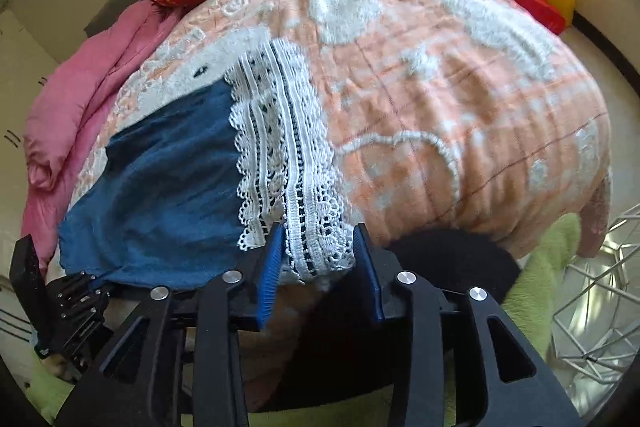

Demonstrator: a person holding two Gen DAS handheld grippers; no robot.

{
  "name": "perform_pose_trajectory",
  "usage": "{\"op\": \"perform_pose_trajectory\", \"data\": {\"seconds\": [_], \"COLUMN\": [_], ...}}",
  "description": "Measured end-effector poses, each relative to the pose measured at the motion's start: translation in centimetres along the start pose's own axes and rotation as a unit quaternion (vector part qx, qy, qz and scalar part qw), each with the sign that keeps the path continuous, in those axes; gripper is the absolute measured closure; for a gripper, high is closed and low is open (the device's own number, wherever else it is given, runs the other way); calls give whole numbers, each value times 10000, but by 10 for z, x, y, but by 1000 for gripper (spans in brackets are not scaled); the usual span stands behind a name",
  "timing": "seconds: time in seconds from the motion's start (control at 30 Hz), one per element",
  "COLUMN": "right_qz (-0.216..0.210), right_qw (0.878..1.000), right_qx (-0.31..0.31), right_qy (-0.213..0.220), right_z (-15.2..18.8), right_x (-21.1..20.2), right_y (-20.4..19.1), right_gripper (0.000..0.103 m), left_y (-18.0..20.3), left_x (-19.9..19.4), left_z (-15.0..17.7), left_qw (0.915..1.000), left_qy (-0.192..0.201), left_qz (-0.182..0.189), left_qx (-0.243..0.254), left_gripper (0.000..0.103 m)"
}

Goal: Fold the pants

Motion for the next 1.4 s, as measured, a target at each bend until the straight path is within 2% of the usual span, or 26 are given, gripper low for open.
{"op": "perform_pose_trajectory", "data": {"seconds": [0.03,0.1,0.17,0.27,0.4,0.5,0.6,0.77,0.87,0.93,1.0,1.1,1.17,1.23,1.4], "right_qz": [67,158,223,113,-71,-180,-243,-273,-229,-175,-134,-48,-68,-93,87], "right_qw": [9999,9992,9978,9965,9918,9864,9834,9817,9812,9813,9815,9817,9819,9822,9774], "right_qx": [-41,-200,-397,-677,-1234,-1624,-1797,-1885,-1915,-1916,-1909,-1891,-1882,-1870,-2073], "right_qy": [111,318,473,483,337,162,32,-34,-21,-36,-78,-198,-202,-159,-411], "right_z": [-5,-14,-20,-22,-22,-20,-21,-28,-34,-38,-40,-42,-44,-46,-38], "right_x": [-7,-18,-28,-28,-11,8,25,35,38,43,48,59,60,60,79], "right_y": [2,3,2,-8,-35,-56,-68,-74,-72,-69,-65,-59,-60,-61,-59], "right_gripper": [67,67,65,61,59,56,55,50,50,50,50,50,50,50,49], "left_y": [0,1,-1,-11,-40,-63,-83,-91,-90,-86,-80,-83,-93,-102,-108], "left_x": [-2,-9,-23,-44,-55,-45,-24,14,36,50,57,58,50,51,85], "left_z": [1,2,0,-9,-34,-64,-93,-123,-129,-129,-128,-133,-147,-154,-134], "left_qw": [10000,10000,9998,9986,9967,9949,9944,9968,9980,9983,9982,9978,9974,9972,9981], "left_qy": [-2,21,138,386,603,717,734,634,472,312,237,275,516,562,197], "left_qz": [8,43,81,101,-207,-337,-571,-400,-411,-483,-504,-568,-495,-337,-259], "left_qx": [-8,-25,-133,-339,-500,-627,-494,-290,-68,70,243,194,-77,-358,-515], "left_gripper": [99,86,78,74,66,59,58,46,46,51,103,103,103,103,102]}}
Point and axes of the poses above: each gripper's, at about its wrist camera, not at the fingertips, and x roughly the way its jaws point, y to its right, z to its underside, the point moved 10 cm from there along x, roughly the way its jaws point, and after that the axes turned 9 degrees about y, right-handed, at the moved point
